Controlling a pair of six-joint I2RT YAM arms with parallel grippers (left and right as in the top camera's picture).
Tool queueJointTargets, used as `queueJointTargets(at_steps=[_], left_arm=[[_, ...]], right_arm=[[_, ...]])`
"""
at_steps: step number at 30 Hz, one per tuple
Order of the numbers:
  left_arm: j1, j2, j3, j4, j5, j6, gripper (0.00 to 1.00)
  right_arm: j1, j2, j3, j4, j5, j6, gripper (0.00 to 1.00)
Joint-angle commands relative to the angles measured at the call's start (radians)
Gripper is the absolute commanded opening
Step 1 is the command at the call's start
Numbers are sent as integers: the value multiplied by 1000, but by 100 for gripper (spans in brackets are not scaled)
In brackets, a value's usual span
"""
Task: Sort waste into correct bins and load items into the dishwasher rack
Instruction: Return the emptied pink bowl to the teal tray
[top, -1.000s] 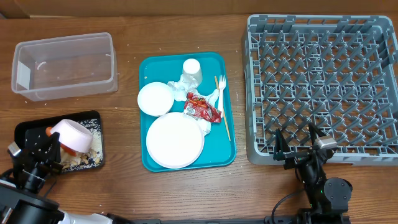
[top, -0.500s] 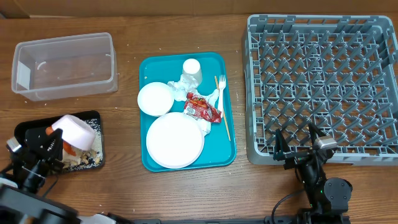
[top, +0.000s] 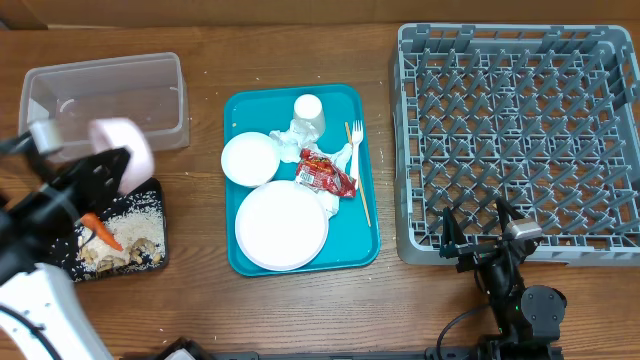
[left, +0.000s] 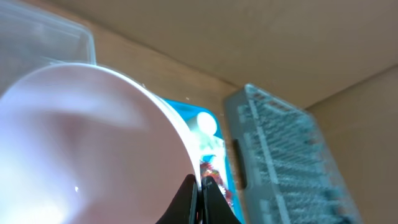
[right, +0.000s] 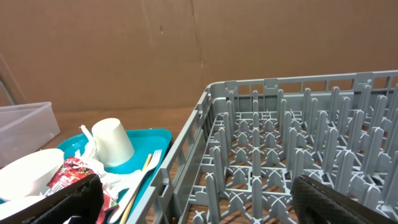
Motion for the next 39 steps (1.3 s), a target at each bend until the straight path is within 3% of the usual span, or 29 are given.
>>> queueJointTargets(at_steps=[1, 9, 12, 18, 26, 28, 29, 30, 39], left_arm=[[-225, -8, 23, 111, -353, -186, 4], [-755, 164, 23, 428, -1007, -141, 4], [-877, 286, 23, 543, -1119, -63, 4], [-970, 525, 23, 712, -1213, -22, 4], [-954, 661, 23, 726, -1214, -22, 7], [-954, 670, 23, 721, -1214, -22, 14], [-954, 671, 23, 719, -1213, -22, 27], [-955, 671, 23, 719, -1214, -22, 34], [-956, 604, 23, 652, -1213, -4, 44]], right_arm=[[5, -10, -10, 6, 2, -7, 100], [5, -10, -10, 6, 2, -7, 100], [5, -10, -10, 6, 2, -7, 100], [5, -10, -10, 6, 2, -7, 100], [5, -10, -10, 6, 2, -7, 100], [5, -10, -10, 6, 2, -7, 100], [5, -10, -10, 6, 2, -7, 100], [5, -10, -10, 6, 2, -7, 100], [5, -10, -10, 6, 2, -7, 100]])
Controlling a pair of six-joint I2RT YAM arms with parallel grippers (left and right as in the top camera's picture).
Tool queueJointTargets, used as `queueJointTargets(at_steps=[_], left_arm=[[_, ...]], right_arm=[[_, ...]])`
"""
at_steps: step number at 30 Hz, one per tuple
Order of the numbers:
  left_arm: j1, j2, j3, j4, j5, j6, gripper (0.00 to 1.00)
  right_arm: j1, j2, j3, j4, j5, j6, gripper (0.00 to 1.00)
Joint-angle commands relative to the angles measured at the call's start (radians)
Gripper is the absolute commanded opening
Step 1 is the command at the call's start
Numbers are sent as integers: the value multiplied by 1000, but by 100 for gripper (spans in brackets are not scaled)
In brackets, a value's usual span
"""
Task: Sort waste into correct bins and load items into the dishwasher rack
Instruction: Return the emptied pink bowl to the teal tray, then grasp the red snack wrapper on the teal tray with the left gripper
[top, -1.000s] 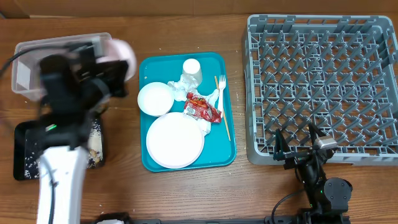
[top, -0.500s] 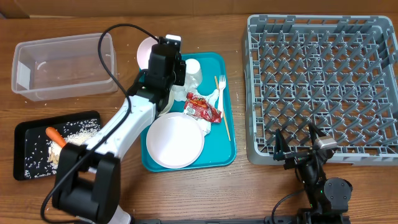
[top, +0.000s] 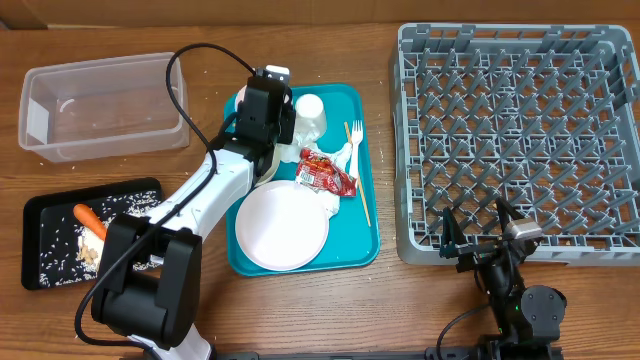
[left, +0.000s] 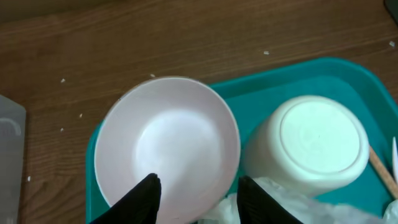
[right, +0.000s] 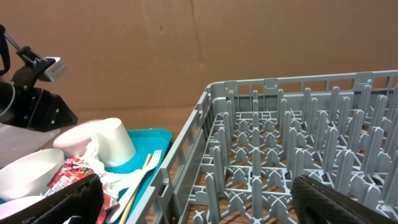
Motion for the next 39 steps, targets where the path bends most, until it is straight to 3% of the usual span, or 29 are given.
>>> queueJointTargets(at_steps=[1, 4, 5, 8, 15, 18, 25, 27, 39], left_arm=[[5, -74, 15, -48, -13, 21, 45], [-7, -148, 15, -125, 22, 6, 54], [-17, -195, 15, -179, 103, 6, 72], [-29, -241, 15, -241, 272, 6, 100], [-29, -240, 14, -317, 622, 6, 100], [-34, -236, 14, -318, 667, 6, 100], [-76, -206, 14, -437, 507, -50, 100], [-116, -174, 14, -460, 399, -50, 100], [-167, -41, 14, -406, 44, -91, 100]], right_arm=[[5, -10, -10, 5, 2, -6, 100], [5, -10, -10, 5, 2, -6, 100], [5, -10, -10, 5, 2, -6, 100], [5, -10, -10, 5, 2, -6, 100], [5, -10, -10, 5, 2, -6, 100], [5, -10, -10, 5, 2, -6, 100], [5, -10, -10, 5, 2, -6, 100], [5, -10, -10, 5, 2, -6, 100], [5, -10, -10, 5, 2, -6, 100]])
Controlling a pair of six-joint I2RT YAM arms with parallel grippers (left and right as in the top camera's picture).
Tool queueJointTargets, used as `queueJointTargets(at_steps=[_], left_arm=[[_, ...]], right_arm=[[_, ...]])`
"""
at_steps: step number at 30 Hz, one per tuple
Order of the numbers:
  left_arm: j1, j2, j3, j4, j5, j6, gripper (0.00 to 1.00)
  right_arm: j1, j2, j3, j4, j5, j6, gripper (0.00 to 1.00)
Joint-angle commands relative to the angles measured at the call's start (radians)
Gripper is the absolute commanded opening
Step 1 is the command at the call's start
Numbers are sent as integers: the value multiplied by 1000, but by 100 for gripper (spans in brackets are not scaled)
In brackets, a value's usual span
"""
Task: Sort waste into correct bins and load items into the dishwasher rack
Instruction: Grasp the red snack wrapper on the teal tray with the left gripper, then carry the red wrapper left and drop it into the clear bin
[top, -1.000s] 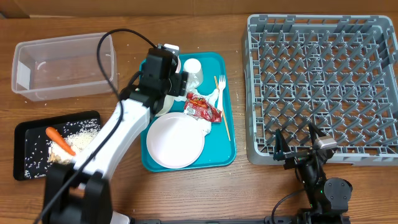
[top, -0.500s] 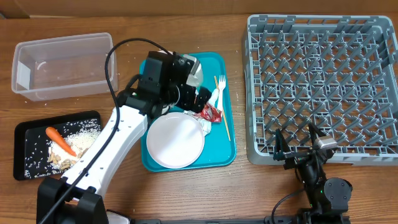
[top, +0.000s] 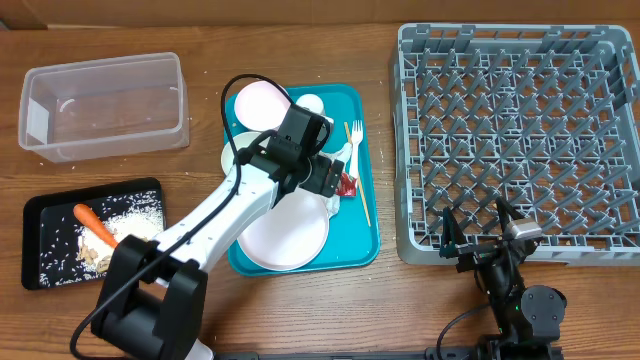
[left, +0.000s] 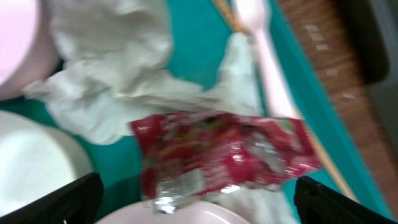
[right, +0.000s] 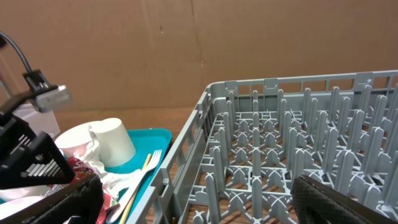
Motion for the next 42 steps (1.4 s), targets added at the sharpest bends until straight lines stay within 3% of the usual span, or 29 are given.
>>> queueJointTargets(at_steps=[1, 12, 18, 21, 22, 25, 42], left_arm=[[0, 41, 10, 6, -145, -43, 100], [0, 121, 10, 47, 49, -39, 97], [0, 121, 10, 66, 40, -40, 53], [0, 113, 23, 55, 27, -42, 51], [0, 108, 31, 47, 28, -44, 44], [0, 77, 70, 3, 26, -44, 4], [28, -170, 316, -212, -8, -52, 4]], right_arm=[[5, -10, -10, 5, 2, -7, 100], [5, -10, -10, 6, 2, -7, 100], [5, -10, -10, 5, 2, -7, 100], [5, -10, -10, 5, 2, -7, 100], [5, -10, -10, 5, 2, -7, 100], [5, -10, -10, 6, 2, -7, 100], [5, -10, -10, 5, 2, -7, 100]])
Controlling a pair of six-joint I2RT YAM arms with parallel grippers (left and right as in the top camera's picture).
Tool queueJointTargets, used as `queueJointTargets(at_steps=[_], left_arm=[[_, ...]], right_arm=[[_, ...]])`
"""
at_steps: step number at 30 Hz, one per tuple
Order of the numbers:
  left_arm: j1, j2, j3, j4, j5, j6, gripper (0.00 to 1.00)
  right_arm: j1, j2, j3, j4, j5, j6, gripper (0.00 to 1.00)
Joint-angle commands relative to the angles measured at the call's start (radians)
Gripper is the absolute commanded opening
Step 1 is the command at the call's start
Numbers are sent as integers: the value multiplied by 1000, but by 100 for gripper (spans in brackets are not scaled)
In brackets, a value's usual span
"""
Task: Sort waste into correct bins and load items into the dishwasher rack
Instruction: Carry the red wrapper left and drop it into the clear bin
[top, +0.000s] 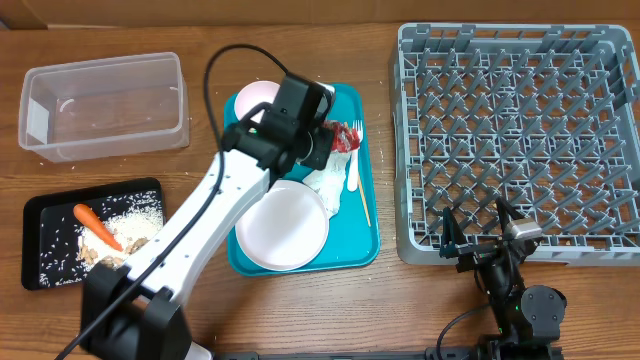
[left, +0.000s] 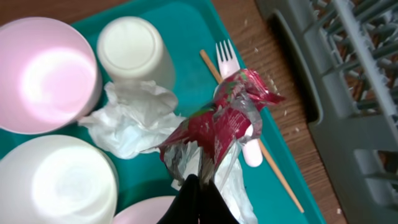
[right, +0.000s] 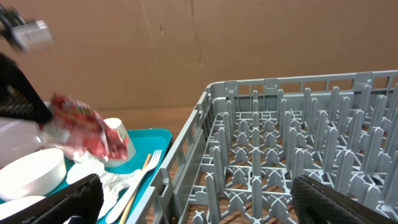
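Note:
My left gripper (left: 198, 186) is shut on a crumpled red snack wrapper (left: 224, 121) and holds it above the teal tray (top: 366, 215). In the overhead view the wrapper (top: 340, 137) hangs over the tray's upper right part. On the tray lie a pink bowl (left: 43, 71), a white cup (left: 132, 51), a white bowl (left: 50, 183), crumpled tissue (left: 134, 118), a large white plate (top: 280, 225), a white fork (left: 239, 102) and a wooden stick (left: 273, 171). My right gripper (right: 196, 199) stands open at the front edge of the grey dishwasher rack (top: 515, 135).
A clear plastic bin (top: 105, 105) stands at the back left. A black tray (top: 45, 260) with rice and a carrot piece (top: 100, 228) sits at the front left. The rack fills the right side of the table.
The left gripper was open low over the red wrapper lying on the tray. Now it is shut on the wrapper and holds it raised above the tray. The right arm has not moved.
The left gripper first held the pink bowl over the black tray at the left. Then it was open above the bowl, set at the tray's back left. Then it hovered open over the wrapper, and now grips it in the air.

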Motion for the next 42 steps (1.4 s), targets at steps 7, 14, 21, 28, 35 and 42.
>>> queueJointTargets(at_steps=[7, 14, 21, 28, 35, 42], left_arm=[[182, -249, 116, 5, -125, -10, 4], [473, -201, 115, 19, -130, -17, 4], [644, -56, 115, 78, -210, -13, 4], [735, 44, 115, 56, -214, 2, 96], [710, -10, 129, -5, -100, 6, 100], [602, -82, 131, -40, 455, 51, 95]], right_arm=[[5, -10, -10, 5, 3, -7, 100], [5, -10, -10, 5, 3, -7, 100], [5, -10, -10, 5, 3, -7, 100], [5, -10, -10, 5, 3, -7, 100], [5, -10, -10, 5, 3, -7, 100], [5, -10, -10, 5, 3, -7, 100]])
